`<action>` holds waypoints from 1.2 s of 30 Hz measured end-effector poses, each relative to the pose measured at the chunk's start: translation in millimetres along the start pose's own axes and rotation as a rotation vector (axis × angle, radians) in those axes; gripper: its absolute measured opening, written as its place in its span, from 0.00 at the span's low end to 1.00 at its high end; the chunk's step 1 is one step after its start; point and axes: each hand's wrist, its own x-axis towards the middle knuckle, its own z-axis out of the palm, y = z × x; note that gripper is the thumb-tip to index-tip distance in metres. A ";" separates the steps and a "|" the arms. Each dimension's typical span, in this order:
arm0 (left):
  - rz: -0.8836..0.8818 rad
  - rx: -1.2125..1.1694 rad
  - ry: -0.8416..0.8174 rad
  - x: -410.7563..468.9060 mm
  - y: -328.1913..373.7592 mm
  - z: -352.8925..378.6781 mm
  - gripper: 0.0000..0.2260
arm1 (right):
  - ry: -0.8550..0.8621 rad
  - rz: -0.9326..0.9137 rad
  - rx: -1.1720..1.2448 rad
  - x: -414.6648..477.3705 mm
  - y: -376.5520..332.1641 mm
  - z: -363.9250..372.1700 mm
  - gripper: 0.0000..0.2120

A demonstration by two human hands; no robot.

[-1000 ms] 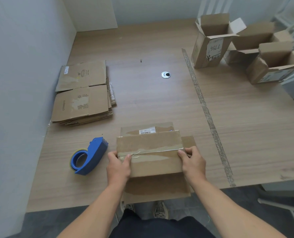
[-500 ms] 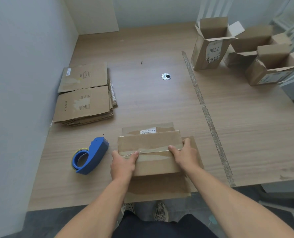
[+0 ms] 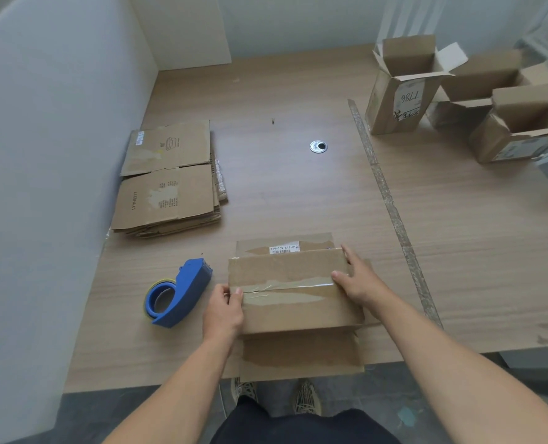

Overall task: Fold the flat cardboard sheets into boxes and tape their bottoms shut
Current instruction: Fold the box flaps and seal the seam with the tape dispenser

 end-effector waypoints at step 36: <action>0.080 0.150 0.015 -20.9 -2.6 12.8 0.14 | 0.377 -0.144 0.037 -87.6 64.9 34.0 0.05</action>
